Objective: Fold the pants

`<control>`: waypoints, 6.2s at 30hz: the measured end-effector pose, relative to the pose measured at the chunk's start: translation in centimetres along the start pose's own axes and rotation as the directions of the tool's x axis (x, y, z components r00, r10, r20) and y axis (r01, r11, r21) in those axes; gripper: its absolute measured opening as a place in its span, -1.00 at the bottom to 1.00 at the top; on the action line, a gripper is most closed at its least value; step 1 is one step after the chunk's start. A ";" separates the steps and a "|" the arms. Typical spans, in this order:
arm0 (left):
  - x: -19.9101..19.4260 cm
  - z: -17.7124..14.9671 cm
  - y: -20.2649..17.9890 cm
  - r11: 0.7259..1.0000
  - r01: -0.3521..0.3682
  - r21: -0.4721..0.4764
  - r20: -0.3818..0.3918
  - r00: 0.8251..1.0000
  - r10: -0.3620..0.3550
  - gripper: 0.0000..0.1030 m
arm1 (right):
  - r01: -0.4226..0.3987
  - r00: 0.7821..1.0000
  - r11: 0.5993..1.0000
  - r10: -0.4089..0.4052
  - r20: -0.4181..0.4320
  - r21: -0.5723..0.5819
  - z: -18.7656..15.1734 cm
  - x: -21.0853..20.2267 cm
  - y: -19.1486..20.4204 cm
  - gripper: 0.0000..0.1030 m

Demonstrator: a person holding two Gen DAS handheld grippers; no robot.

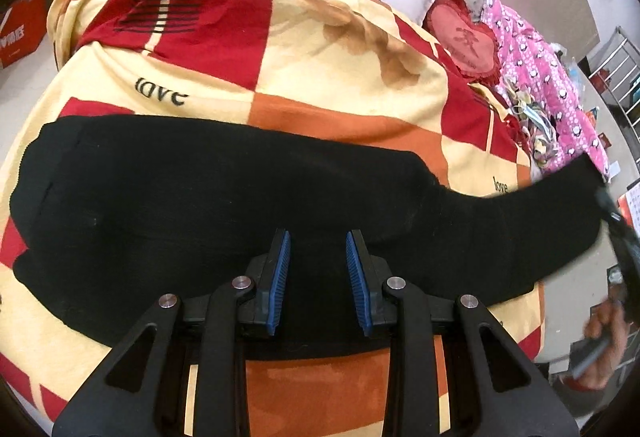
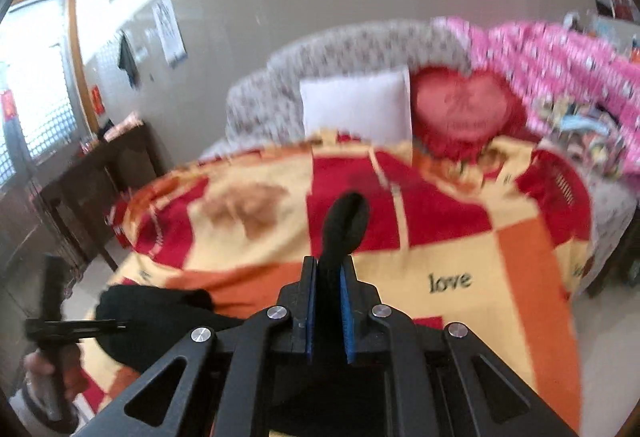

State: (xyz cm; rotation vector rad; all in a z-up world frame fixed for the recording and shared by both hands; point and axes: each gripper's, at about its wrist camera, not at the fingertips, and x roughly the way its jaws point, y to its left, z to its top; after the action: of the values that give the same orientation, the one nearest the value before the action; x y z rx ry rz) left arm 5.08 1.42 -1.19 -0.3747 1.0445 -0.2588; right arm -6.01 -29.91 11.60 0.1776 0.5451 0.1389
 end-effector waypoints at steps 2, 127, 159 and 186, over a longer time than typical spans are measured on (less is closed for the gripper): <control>-0.2 0.0 -0.1 1.000 0.014 -0.002 0.004 1.000 -0.014 -0.46 | 0.026 0.999 1.000 -0.026 0.023 -0.016 0.2 -1.9 0.2 -0.81; -8.3 -1.1 13.7 0.955 -0.199 -0.221 0.122 0.966 0.230 -0.72 | -0.521 0.775 0.845 0.412 -0.480 -0.116 -11.2 13.7 15.6 -0.44; -1.1 -1.4 1.0 0.999 -0.049 0.019 0.030 0.998 0.049 -0.19 | 0.286 0.924 0.956 -0.257 -0.283 0.063 -10.3 5.4 -7.0 -0.31; 4.4 -1.8 -10.5 0.961 -0.140 0.239 0.035 0.990 0.135 -0.14 | 0.241 0.939 0.967 -0.209 -0.274 0.085 -10.8 3.7 -7.7 -0.33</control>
State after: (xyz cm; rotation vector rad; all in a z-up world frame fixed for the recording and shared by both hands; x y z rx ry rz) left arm 5.30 -10.08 -1.11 -0.0840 1.0028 -0.2535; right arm -7.94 -35.39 -0.89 0.2118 0.8361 -0.0958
